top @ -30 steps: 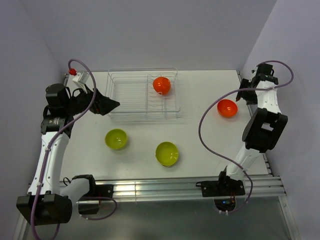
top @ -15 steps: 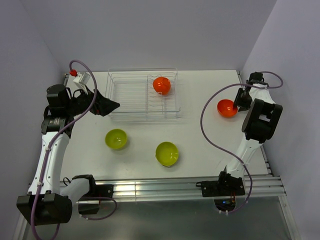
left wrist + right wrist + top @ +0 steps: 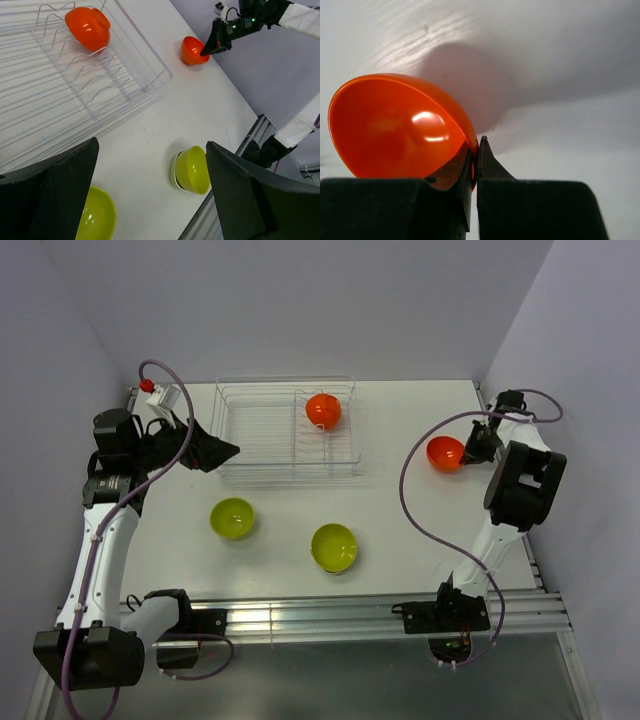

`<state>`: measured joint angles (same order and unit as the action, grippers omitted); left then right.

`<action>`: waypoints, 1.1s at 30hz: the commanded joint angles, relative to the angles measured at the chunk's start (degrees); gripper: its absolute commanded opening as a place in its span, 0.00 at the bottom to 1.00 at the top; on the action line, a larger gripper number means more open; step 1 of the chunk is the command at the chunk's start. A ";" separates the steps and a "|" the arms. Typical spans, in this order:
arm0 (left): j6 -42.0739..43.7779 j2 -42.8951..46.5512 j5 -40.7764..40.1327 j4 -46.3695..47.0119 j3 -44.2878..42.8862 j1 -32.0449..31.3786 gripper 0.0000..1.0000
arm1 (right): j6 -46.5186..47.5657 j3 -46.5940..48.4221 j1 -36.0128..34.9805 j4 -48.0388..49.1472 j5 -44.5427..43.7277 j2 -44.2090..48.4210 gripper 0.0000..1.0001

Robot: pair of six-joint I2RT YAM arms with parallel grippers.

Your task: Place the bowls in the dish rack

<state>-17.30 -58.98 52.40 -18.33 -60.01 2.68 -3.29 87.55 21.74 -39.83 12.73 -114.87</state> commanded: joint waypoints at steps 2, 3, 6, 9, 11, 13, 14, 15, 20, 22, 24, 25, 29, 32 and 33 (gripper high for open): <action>-1.33 0.27 -0.36 1.19 -2.38 0.14 0.95 | 0.74 -3.61 -0.20 3.00 5.27 14.39 0.00; -1.86 -0.08 -0.28 1.28 -3.00 0.14 0.95 | 1.00 -3.96 -0.64 3.44 6.07 18.41 0.00; -4.40 -1.66 1.29 1.71 -5.82 0.14 0.95 | 0.75 -2.65 -2.39 2.92 8.27 24.14 0.00; -8.00 -2.63 2.00 4.08 -7.84 -0.22 0.95 | 0.04 -0.10 -6.52 1.43 8.54 28.10 0.00; -9.77 -2.89 1.21 6.10 -9.07 -1.00 0.95 | -0.31 2.01 -11.87 0.81 7.84 29.61 0.00; -10.12 -3.86 0.16 6.20 -11.08 -2.06 0.95 | -1.28 3.85 -16.18 0.72 5.65 30.76 0.00; -10.04 -4.21 -0.45 5.85 -11.97 -2.24 0.95 | -2.15 4.29 -20.38 0.90 4.85 31.02 0.00; -9.16 -4.91 -2.11 5.50 -12.58 -3.63 0.95 | -2.51 4.91 -22.51 1.51 3.28 31.02 0.00; -1.70 -7.11 -13.36 -1.51 -17.51 -13.91 0.95 | -3.31 7.54 -36.29 2.05 0.11 28.22 0.00; 0.42 -8.86 -18.18 -3.02 -18.21 -18.56 0.95 | -3.39 9.82 -39.91 1.17 -2.26 26.81 0.00; 1.04 -10.44 -20.66 -3.90 -18.22 -21.04 0.97 | -3.74 11.23 -44.21 0.64 -3.93 25.05 0.00; 0.95 -10.89 -21.63 -3.91 -17.95 -23.05 0.97 | -3.92 12.72 -45.54 0.46 -4.90 24.44 0.00; 0.77 -13.08 -26.46 -3.64 -17.95 -26.14 0.96 | -4.88 15.98 -51.08 -0.94 -10.08 21.54 0.00; 1.83 -14.93 -29.45 -4.96 -19.44 -27.63 0.94 | -5.58 17.22 -54.86 -1.65 -12.64 20.30 0.00; 2.27 -15.63 -31.29 -5.22 -19.71 -27.99 0.94 | -5.76 17.39 -55.65 -1.56 -15.08 20.30 0.00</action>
<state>-17.21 -74.04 27.49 -22.61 -76.55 -24.27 -7.33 101.23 -31.90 -42.09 3.99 -94.78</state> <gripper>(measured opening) 0.941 0.038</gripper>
